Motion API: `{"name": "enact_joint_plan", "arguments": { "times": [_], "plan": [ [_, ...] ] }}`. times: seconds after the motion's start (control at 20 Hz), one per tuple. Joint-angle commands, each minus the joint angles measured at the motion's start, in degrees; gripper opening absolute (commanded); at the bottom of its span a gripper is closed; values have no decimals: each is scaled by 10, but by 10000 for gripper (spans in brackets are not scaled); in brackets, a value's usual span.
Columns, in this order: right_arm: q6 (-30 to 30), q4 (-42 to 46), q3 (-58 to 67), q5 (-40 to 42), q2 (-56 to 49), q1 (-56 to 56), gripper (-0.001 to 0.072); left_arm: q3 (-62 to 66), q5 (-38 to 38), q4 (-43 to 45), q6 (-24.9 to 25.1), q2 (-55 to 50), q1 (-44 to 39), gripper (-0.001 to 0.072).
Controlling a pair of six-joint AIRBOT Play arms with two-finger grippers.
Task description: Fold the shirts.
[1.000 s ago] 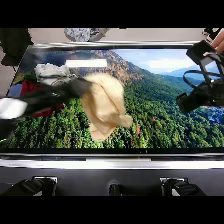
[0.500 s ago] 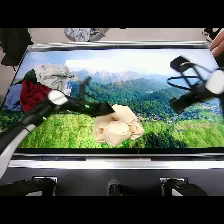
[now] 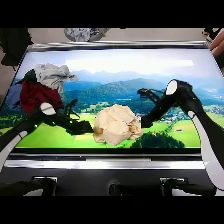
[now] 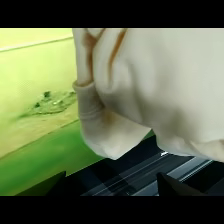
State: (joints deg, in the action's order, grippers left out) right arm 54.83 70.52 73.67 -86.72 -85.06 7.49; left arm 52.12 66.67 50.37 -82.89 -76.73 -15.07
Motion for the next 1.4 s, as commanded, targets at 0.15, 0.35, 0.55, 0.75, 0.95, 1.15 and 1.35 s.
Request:
{"name": "enact_joint_plan", "arguments": {
  "times": [0.15, 0.35, 0.55, 0.75, 0.95, 1.15, 1.35],
  "plan": [
    [-17, -44, -25, 13, -14, 0, 675, -47, -83, -22, 4, -40, -63, 605],
    [-17, -52, -25, 34, -19, 0, 660, -47, -141, -66, -13, -55, -79, 518],
    [-17, -54, -45, 54, -41, 0, 499, -47, -169, -71, -13, -57, -79, 145],
    [5, -39, -59, 61, -47, -1, 35, -28, -149, -41, 3, -46, -64, 32],
    [3, 46, 39, 77, 35, -1, 34, 93, -109, 153, -38, 71, -26, 31],
    [31, 215, 211, 134, 181, -1, 35, 297, -107, 207, -81, 207, 66, 31],
    [92, 216, 254, 271, 336, -1, 35, 447, -150, 208, -82, 297, 104, 32]
  ]
}}
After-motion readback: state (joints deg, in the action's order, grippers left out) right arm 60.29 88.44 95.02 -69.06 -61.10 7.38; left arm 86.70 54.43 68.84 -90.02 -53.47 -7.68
